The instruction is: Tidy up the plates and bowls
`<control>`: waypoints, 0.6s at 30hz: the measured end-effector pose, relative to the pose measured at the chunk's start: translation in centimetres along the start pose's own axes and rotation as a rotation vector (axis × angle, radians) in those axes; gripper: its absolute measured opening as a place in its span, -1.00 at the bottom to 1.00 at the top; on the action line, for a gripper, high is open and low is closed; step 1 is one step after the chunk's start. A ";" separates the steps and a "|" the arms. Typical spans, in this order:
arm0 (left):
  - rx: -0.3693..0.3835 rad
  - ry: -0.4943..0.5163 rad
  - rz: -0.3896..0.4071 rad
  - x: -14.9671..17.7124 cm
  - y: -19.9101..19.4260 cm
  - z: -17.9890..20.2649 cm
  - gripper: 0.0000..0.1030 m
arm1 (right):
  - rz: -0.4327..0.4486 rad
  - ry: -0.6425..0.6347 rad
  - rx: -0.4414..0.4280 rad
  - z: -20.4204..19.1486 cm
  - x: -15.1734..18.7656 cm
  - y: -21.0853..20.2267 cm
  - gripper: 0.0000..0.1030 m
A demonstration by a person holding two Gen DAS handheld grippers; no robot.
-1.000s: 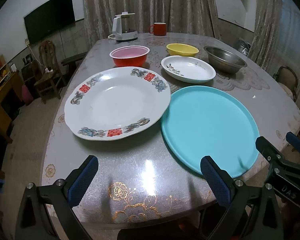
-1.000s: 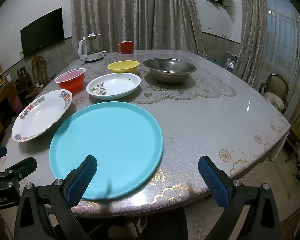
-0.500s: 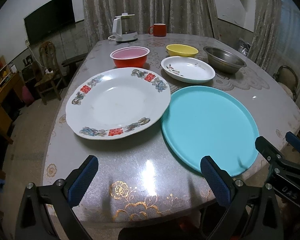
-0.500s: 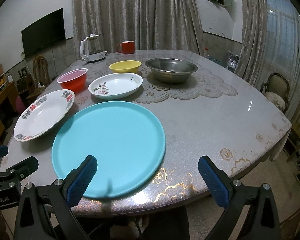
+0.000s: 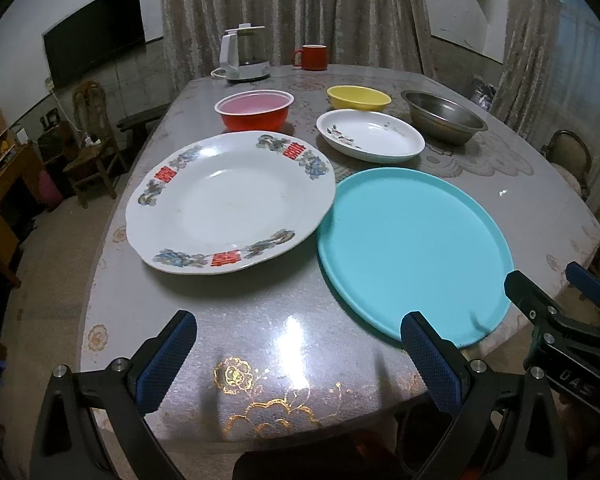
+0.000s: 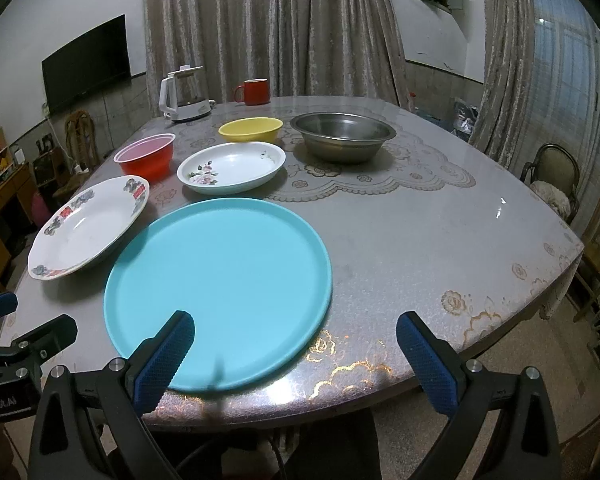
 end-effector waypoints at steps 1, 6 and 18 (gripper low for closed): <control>0.000 0.001 -0.002 0.0 0.0 0.0 0.99 | -0.001 0.000 0.001 0.0 0.0 0.0 1.00; 0.004 0.001 -0.002 0.1 0.0 0.1 0.99 | -0.007 0.000 0.001 -0.1 0.1 0.1 1.00; 0.045 0.005 -0.026 0.1 0.4 0.2 1.00 | -0.020 -0.002 0.006 -0.2 0.1 0.3 1.00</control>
Point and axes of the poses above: each gripper's, at about its wrist camera, not at the fingertips, and y roughly the way its jaws point, z to its right, x to its underside, the point moved 7 cm from there along y, roughly the way its jaws point, and after that the axes turned 13 degrees about -y, right-handed, at the moved point
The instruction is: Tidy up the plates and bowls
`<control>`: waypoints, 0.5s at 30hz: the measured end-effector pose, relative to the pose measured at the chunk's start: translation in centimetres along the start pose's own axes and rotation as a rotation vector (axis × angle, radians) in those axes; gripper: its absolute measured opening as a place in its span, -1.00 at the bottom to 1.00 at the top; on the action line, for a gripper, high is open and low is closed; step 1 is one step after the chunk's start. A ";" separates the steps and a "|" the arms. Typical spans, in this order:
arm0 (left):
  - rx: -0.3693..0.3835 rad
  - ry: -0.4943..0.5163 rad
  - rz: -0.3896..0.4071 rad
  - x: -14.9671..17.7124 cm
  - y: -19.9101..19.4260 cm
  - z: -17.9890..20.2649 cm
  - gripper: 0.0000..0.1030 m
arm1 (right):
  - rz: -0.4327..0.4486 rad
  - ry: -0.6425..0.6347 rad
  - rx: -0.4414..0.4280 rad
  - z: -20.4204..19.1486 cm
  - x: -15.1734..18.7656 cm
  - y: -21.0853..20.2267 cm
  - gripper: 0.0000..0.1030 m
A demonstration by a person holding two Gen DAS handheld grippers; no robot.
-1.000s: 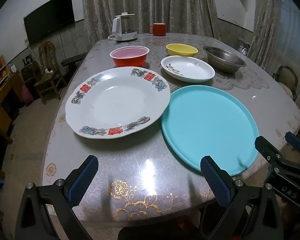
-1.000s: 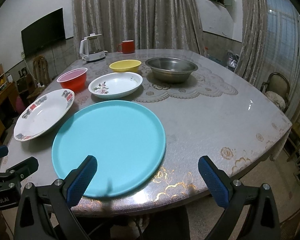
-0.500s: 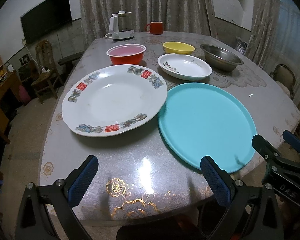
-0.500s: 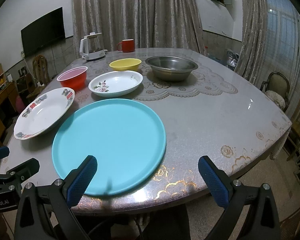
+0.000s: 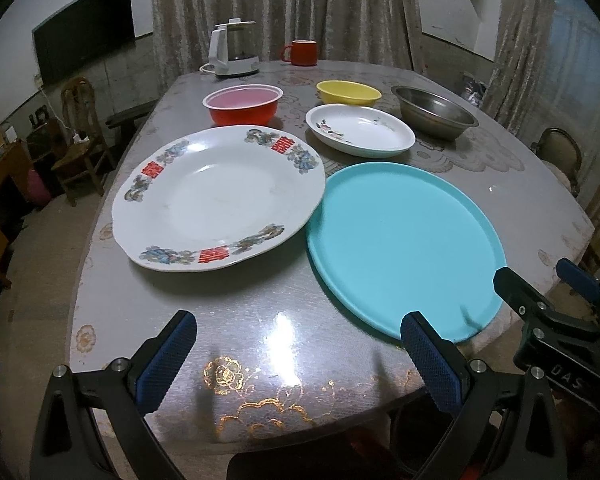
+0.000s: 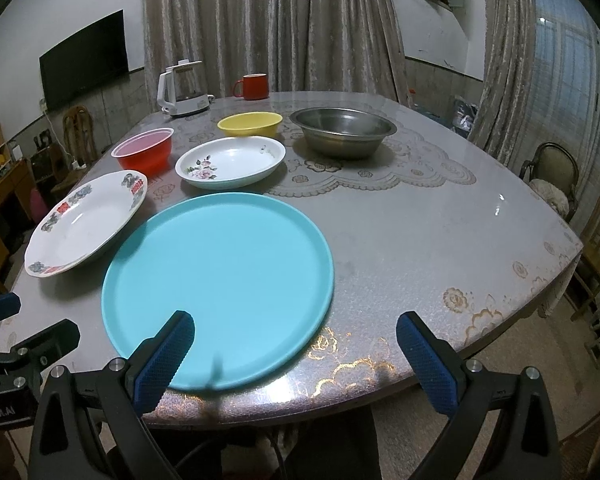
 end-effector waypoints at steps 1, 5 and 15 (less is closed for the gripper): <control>0.003 0.000 -0.001 0.0 0.0 0.0 1.00 | -0.001 -0.001 0.000 0.0 0.0 0.0 1.00; 0.016 0.002 -0.010 0.0 0.2 0.1 1.00 | -0.006 -0.005 0.003 0.0 0.0 0.1 1.00; 0.053 0.003 -0.021 -0.3 0.4 0.2 0.99 | -0.014 -0.010 0.010 0.1 -0.3 0.2 1.00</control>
Point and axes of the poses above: each gripper's, at about its wrist camera, not at the fingertips, and y roughly the way its jaws point, z to its right, x to its underside, the point moved 7 cm from there along y, roughly the way its jaws point, and after that the axes turned 13 degrees about -y, right-handed, at the moved point
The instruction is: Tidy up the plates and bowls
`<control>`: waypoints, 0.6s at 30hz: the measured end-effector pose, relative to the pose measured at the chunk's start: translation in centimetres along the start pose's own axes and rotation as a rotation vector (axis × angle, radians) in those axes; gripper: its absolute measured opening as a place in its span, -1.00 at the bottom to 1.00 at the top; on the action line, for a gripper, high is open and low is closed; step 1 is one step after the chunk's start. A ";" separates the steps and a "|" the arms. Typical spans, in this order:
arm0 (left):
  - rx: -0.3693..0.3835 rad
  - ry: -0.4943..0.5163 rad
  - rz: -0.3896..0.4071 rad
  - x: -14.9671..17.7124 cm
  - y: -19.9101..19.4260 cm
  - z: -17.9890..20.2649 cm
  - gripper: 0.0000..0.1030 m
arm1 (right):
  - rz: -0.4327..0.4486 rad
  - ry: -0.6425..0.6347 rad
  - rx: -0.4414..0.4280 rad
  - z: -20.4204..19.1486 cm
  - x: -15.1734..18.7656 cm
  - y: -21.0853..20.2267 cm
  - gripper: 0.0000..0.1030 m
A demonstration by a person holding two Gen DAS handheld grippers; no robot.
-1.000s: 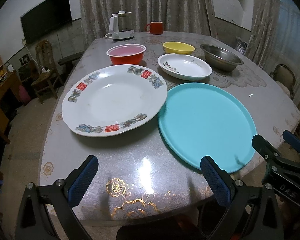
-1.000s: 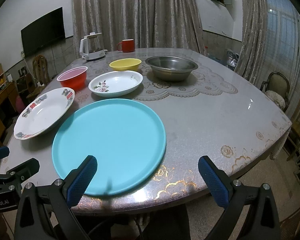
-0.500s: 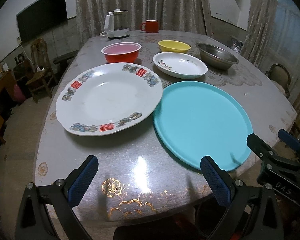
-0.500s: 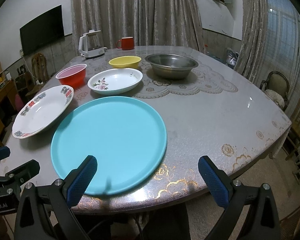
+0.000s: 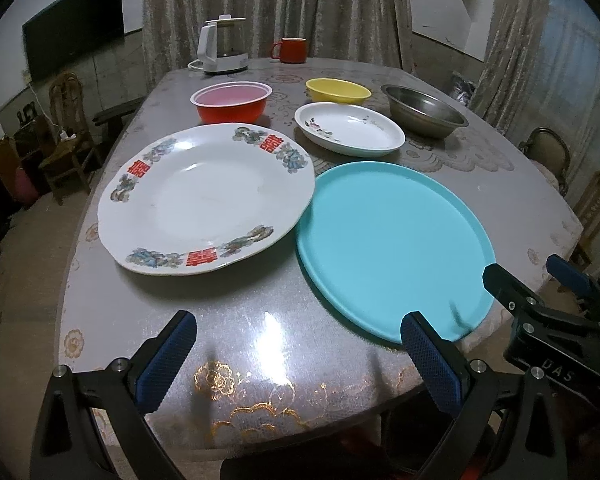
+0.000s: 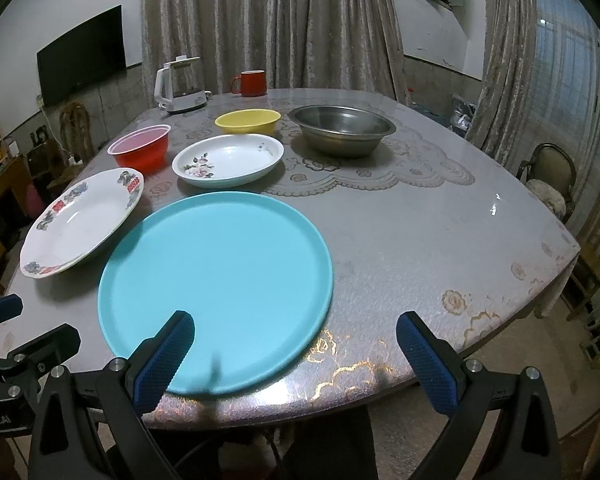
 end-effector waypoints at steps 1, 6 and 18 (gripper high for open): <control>0.006 0.002 -0.001 0.0 0.0 0.0 0.99 | 0.001 -0.003 0.002 0.0 -0.1 0.0 1.00; 0.023 0.012 -0.007 -0.2 0.2 0.2 1.00 | 0.001 -0.009 0.014 0.1 -0.5 0.0 1.00; 0.091 -0.010 -0.081 -0.5 1.0 -0.2 1.00 | -0.008 -0.038 0.018 0.0 -1.9 0.5 1.00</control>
Point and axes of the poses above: each gripper's, at about its wrist camera, not at the fingertips, and y roughly the way its jaws point, z to its right, x to its underside, the point moved 7 cm from there along y, roughly the way its jaws point, and after that the axes turned 13 degrees about -y, right-handed, at the moved point
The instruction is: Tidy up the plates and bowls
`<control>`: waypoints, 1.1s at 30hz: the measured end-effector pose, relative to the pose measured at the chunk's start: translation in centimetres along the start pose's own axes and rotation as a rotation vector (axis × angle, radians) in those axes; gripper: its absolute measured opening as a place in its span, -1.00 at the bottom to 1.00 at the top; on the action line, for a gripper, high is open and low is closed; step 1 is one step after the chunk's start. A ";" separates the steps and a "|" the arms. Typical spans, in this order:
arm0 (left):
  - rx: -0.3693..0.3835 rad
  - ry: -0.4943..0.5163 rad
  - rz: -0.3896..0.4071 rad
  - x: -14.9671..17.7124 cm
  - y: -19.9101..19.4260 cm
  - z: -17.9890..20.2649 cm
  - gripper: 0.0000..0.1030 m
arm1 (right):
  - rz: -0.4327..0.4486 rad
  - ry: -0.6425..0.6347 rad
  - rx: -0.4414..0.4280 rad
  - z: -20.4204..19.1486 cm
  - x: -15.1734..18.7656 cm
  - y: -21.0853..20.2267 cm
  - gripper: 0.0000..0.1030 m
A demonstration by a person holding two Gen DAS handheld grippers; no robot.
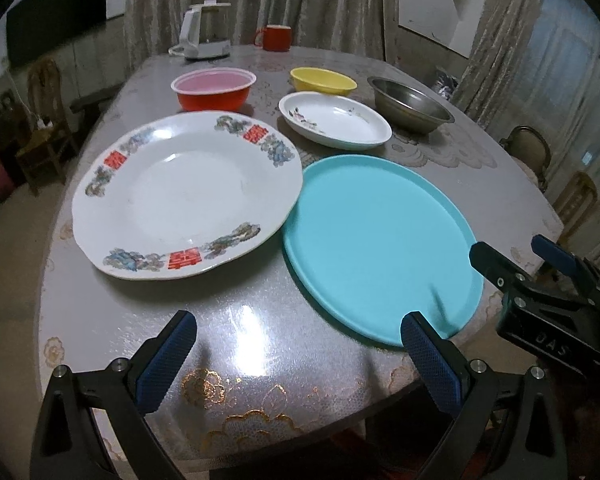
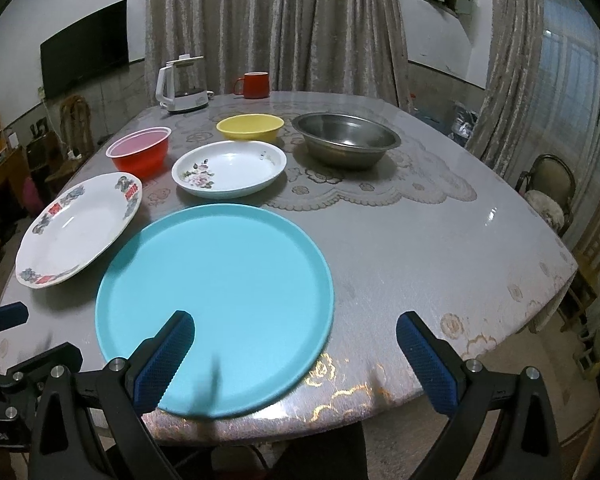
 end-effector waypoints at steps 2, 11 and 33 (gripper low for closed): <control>0.011 -0.015 -0.019 0.0 0.1 -0.4 1.00 | 0.005 -0.018 -0.005 -0.2 -0.4 0.1 1.00; 0.044 -0.044 -0.028 -0.4 -0.5 -1.7 1.00 | 0.022 -0.079 -0.012 -1.1 -1.9 0.6 1.00; 0.079 -0.392 0.156 -7.8 -2.8 -13.9 0.99 | 0.043 -0.150 -0.292 -6.3 -8.1 4.0 0.64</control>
Point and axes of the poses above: each gripper's, at about its wrist camera, not at the fingertips, and y roughly the way its jaws point, z to its right, x to its underside, the point moved 7 cm from there along y, roughly the way its jaws point, and after that the axes turned 13 degrees about -y, right-handed, at the moved point
